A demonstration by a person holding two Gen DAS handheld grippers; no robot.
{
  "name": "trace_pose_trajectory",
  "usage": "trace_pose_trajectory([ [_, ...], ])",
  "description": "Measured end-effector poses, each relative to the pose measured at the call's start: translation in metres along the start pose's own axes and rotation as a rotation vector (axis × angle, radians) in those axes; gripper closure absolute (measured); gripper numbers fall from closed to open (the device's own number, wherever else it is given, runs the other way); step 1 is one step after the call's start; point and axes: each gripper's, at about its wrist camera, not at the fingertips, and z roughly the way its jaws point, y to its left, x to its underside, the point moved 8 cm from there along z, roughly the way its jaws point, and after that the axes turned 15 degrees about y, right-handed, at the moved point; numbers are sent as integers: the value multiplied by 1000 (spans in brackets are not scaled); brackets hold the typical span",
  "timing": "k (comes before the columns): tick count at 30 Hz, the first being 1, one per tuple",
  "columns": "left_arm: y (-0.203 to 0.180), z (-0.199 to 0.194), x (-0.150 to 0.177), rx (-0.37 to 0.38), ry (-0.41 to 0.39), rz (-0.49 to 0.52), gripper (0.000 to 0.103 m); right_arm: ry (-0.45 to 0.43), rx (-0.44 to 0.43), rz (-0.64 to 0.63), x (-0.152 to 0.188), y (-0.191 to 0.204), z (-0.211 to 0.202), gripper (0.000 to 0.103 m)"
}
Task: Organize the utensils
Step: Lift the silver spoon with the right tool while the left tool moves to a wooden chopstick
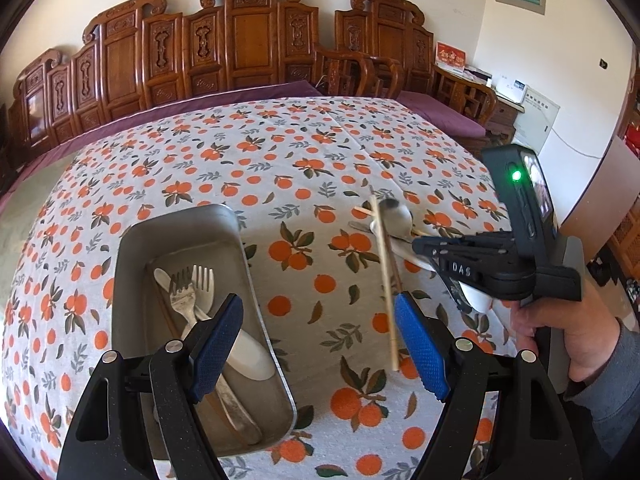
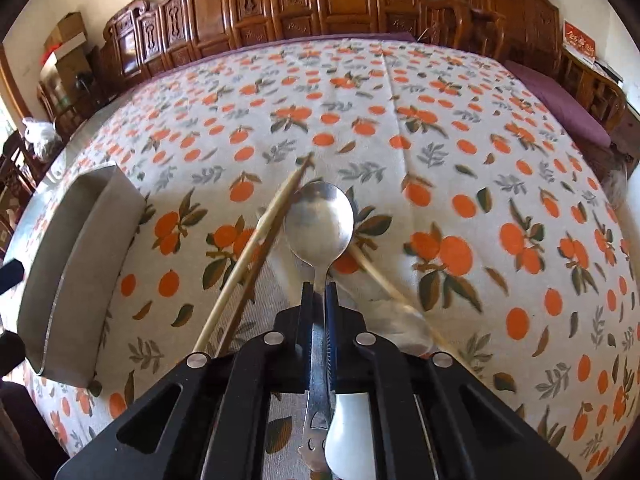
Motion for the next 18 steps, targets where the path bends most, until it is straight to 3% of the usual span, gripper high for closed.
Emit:
trace_pose_trajectory([
  [8, -20, 8, -1, 7, 14, 20, 29, -71, -55, 29, -4, -16, -24, 96],
  [18, -54, 46, 10, -2, 105, 60, 41, -151, -159, 39, -22, -27, -45, 96],
])
